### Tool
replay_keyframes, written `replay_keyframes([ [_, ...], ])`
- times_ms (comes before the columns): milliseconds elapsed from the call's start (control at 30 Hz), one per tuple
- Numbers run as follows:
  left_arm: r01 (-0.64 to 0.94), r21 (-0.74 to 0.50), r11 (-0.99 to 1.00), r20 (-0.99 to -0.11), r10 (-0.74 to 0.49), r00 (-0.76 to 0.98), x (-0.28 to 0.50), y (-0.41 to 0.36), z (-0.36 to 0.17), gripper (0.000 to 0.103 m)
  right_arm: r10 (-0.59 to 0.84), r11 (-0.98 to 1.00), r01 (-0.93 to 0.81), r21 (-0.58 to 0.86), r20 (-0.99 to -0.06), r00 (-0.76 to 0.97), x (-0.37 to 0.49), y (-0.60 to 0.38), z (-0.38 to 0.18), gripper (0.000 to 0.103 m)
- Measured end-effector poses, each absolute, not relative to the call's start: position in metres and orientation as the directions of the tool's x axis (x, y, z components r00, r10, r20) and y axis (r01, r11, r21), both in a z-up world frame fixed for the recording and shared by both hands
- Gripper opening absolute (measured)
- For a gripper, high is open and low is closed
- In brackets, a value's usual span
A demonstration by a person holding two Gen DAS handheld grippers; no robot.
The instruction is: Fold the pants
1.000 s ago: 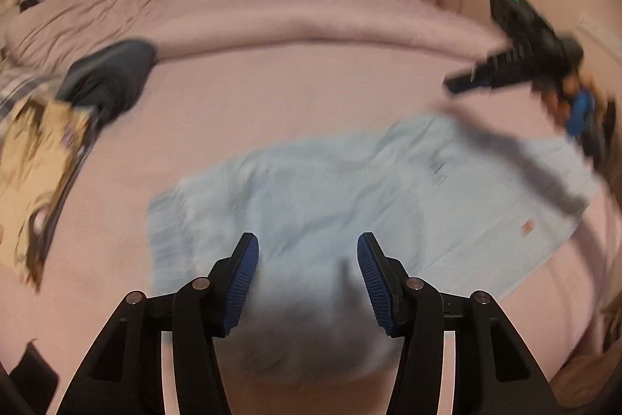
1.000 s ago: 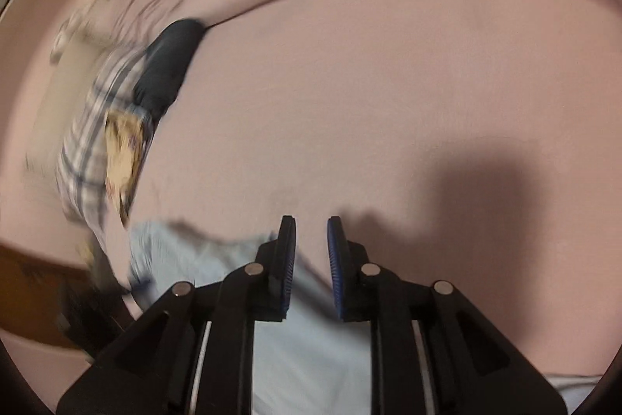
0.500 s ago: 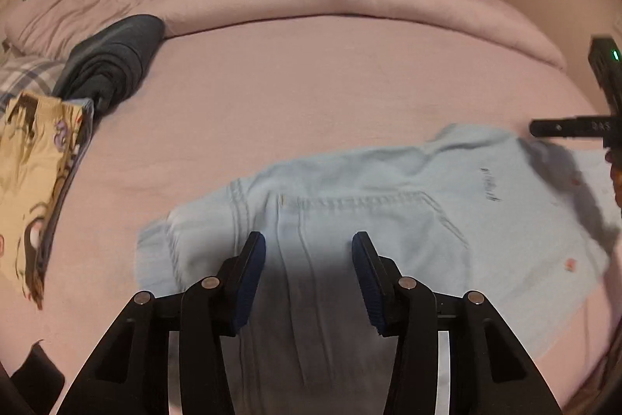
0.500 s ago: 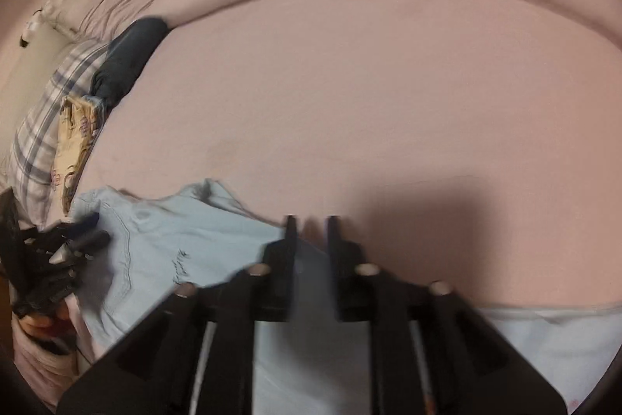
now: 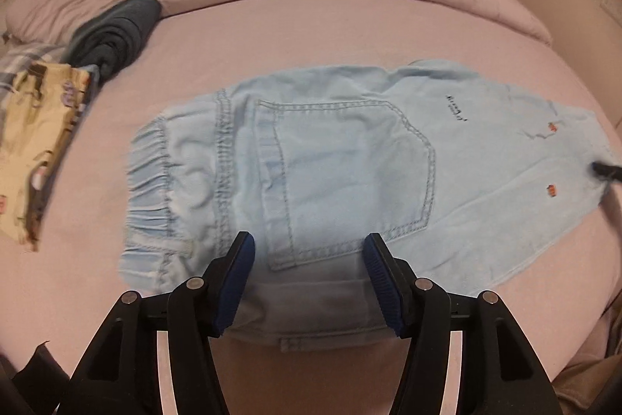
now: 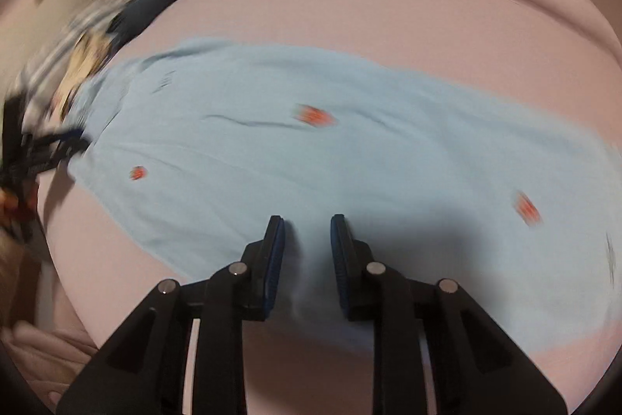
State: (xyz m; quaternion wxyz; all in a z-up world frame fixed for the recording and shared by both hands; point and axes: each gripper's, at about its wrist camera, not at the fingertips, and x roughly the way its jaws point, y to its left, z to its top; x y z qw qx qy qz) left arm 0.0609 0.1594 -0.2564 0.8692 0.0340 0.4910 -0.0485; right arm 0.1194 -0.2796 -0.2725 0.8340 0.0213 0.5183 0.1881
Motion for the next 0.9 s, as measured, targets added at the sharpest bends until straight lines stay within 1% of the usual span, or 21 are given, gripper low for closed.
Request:
replay_keyframes([
  [33, 0.105, 0.037, 0.994, -0.857, -0.023, 0.515, 0.059, 0.157, -0.252, 0.060, 0.330, 0.939, -0.238, 0.249, -0.848, 0.415, 0.118, -0.299, -0.267, 0.024],
  [67, 0.097, 0.037, 0.995, -0.855, -0.019, 0.518, 0.058, 0.157, -0.248, 0.060, 0.305, 0.952, -0.169, 0.256, -0.838, 0.452, 0.114, -0.322, -0.260, 0.025],
  [100, 0.085, 0.013, 0.996, -0.851, -0.033, 0.525, 0.052, 0.155, -0.244, 0.060, 0.267, 0.961, -0.073, 0.267, -0.823, 0.502, 0.109, -0.355, -0.252, 0.029],
  [167, 0.060, -0.073, 0.996, -0.842, -0.094, 0.531, 0.048, 0.154, -0.236, 0.060, 0.241, 0.947, 0.042, 0.318, -0.792, 0.561, 0.093, -0.389, -0.242, 0.032],
  [233, 0.035, -0.191, 0.981, -0.820, -0.179, 0.544, 0.049, 0.149, -0.226, 0.060, 0.240, 0.890, 0.161, 0.426, -0.740, 0.628, 0.072, -0.437, -0.237, 0.039],
  [267, 0.026, -0.227, 0.974, -0.810, -0.204, 0.549, 0.049, 0.146, -0.224, 0.060, 0.234, 0.873, 0.192, 0.449, -0.730, 0.642, 0.066, -0.447, -0.238, 0.043],
  [333, 0.020, -0.311, 0.950, -0.791, -0.271, 0.549, 0.057, 0.132, -0.219, 0.060, 0.208, 0.833, 0.264, 0.486, -0.718, 0.664, 0.050, -0.467, -0.243, 0.044],
  [400, 0.034, -0.364, 0.931, -0.780, -0.324, 0.536, 0.067, 0.119, -0.216, 0.060, 0.195, 0.795, 0.325, 0.512, -0.723, 0.662, 0.045, -0.484, -0.256, 0.045],
  [467, 0.069, -0.413, 0.908, -0.768, -0.387, 0.510, 0.077, 0.095, -0.213, 0.060, 0.198, 0.767, 0.354, 0.535, -0.722, 0.663, 0.045, -0.479, -0.265, 0.045],
  [633, 0.139, -0.539, 0.831, -0.726, -0.542, 0.424, 0.093, 0.034, -0.218, 0.062, 0.219, 0.736, 0.344, 0.583, -0.686, 0.694, 0.058, -0.466, -0.277, 0.047],
  [700, 0.153, -0.562, 0.813, -0.724, -0.573, 0.384, 0.098, 0.010, -0.223, 0.062, 0.224, 0.728, 0.341, 0.595, -0.677, 0.701, 0.060, -0.461, -0.278, 0.048],
  [900, 0.216, -0.565, 0.796, -0.743, -0.605, 0.285, 0.107, -0.054, -0.231, 0.062, 0.225, 0.710, 0.334, 0.620, -0.649, 0.727, 0.050, -0.460, -0.281, 0.045],
])
